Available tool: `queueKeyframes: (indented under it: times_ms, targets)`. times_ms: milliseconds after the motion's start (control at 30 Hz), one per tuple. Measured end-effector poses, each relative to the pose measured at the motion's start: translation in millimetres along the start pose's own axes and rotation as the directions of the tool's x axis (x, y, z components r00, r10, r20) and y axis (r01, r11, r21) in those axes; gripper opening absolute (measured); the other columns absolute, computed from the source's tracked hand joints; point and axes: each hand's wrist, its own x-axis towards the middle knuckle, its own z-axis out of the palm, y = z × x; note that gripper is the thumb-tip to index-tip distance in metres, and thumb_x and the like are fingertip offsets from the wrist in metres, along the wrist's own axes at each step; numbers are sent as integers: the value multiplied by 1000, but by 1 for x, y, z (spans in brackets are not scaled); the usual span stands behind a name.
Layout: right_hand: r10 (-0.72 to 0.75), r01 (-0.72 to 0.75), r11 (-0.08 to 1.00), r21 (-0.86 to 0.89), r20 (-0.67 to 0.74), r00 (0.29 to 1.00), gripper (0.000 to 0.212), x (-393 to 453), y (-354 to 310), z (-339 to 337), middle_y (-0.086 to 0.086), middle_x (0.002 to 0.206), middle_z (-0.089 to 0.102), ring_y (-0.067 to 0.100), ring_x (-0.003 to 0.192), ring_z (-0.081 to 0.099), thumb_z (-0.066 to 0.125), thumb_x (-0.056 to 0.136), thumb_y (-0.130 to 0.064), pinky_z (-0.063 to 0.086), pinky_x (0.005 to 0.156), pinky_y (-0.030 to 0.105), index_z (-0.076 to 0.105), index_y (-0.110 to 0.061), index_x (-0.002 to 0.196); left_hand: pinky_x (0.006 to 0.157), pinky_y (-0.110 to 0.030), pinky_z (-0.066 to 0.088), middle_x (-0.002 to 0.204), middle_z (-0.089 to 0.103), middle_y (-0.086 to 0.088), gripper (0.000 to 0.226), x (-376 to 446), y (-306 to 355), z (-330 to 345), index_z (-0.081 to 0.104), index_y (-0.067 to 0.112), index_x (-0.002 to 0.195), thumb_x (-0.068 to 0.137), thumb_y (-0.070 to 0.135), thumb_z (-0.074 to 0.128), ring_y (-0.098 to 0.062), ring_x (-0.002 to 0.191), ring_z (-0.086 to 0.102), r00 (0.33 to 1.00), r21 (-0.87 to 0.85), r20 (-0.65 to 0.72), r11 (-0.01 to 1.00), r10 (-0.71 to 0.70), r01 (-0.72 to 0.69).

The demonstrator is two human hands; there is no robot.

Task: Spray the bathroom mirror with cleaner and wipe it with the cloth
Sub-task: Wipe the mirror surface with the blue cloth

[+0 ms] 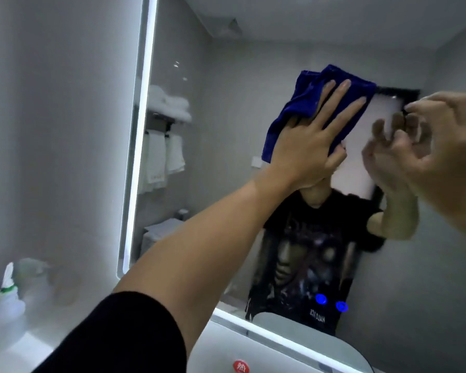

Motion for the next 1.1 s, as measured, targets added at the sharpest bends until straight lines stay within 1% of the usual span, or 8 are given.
queueKeyframes:
  times_ms: [67,167,367,433,600,833,967,1100]
  targets:
    - [-27,28,999,28,-20,999,38,3,-19,12,12,121,54,36,115,51,47,93,-42,43,92,52,59,-13,116,120,-39,18,161,25,-8,66,-20,-21,2,34,22,151,88,38,45,-24,151,17,999,-7,-2,999,-34,34]
    - [-118,114,992,-52,-91,989,35,9,-63,29,15,121,58,37,112,51,56,92,-36,42,90,44,60,-11,115,120,-43,19,161,24,-10,67,-53,-61,2,33,20,152,88,36,47,-27,151,16,994,-10,4,994,-107,107]
    - [-232,233,973,7,-31,972,37,-8,-127,56,11,126,59,26,116,47,56,87,-36,38,93,38,62,-15,117,121,-27,4,162,18,-11,68,-139,-132,2,27,16,153,89,24,48,-28,151,10,928,-71,-21,927,-371,369]
    - [-227,227,974,0,-19,974,36,-18,-125,58,10,126,59,26,116,48,55,87,-33,39,93,39,63,-15,116,122,-31,6,162,18,-12,68,-167,-151,1,26,15,153,89,22,49,-29,151,10,895,-56,-30,895,-445,443]
    - [-186,187,980,-68,19,982,38,-38,-102,57,9,129,58,29,121,49,54,87,-32,38,94,39,62,-16,120,122,-48,9,160,21,-17,68,-172,-150,5,28,11,152,89,22,49,-35,149,14,879,-8,-89,883,-468,469]
    - [-128,123,985,-125,-36,991,44,-58,-75,50,13,137,56,33,129,49,55,88,-36,40,101,43,62,-16,127,121,-34,7,160,21,-19,57,-135,-96,13,28,15,153,99,30,40,-37,149,14,958,-115,-108,960,-266,254]
    - [-71,62,988,-142,-59,996,49,-76,-51,36,15,140,54,34,131,49,58,87,-38,37,106,44,61,-16,131,120,-35,7,160,20,-18,57,-99,-36,16,25,16,154,101,33,38,-36,149,14,977,-97,-73,977,-198,191]
    - [31,-44,977,-210,-65,997,51,-96,-8,9,15,142,52,32,132,45,59,88,-40,39,105,45,58,-16,133,121,-47,14,162,17,-15,58,-63,31,19,23,18,155,102,38,35,-33,151,13,994,-68,-7,992,-110,109]
